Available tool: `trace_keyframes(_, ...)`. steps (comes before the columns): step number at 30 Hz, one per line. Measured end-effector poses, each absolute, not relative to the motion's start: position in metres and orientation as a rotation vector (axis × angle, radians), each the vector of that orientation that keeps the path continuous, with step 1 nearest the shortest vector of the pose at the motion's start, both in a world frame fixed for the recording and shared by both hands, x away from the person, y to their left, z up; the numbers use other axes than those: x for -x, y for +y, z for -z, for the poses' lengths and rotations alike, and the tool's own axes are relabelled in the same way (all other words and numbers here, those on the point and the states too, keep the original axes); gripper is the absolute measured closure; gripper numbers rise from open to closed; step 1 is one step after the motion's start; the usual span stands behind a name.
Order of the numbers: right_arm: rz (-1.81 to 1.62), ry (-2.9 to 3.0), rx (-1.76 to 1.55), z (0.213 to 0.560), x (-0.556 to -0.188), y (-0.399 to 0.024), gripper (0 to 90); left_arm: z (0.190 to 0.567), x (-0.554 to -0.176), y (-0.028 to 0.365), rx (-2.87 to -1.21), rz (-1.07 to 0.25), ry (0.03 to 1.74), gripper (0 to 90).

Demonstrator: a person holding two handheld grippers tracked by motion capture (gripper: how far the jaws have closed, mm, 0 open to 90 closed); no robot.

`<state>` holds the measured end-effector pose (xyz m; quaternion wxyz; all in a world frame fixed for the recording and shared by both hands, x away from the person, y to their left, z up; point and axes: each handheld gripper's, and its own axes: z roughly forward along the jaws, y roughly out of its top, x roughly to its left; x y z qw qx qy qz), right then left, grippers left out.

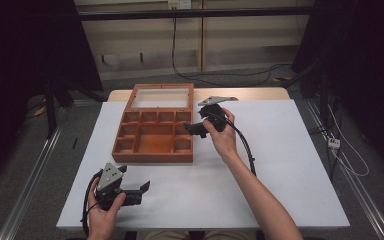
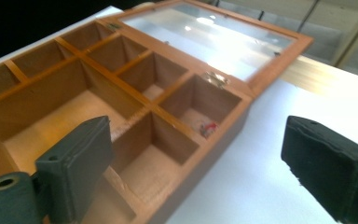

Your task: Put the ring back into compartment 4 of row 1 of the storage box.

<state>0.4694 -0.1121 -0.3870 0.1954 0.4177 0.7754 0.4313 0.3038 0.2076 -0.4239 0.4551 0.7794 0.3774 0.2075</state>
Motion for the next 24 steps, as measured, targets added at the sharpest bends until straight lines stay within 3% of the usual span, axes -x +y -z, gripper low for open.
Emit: trace_keyframes(24, -1.188, 2.146, -1.132, 0.391, -0.426, -0.128, 8.5, 0.425, -0.304, 0.207, -1.923, -0.502, 0.937, 5.0)
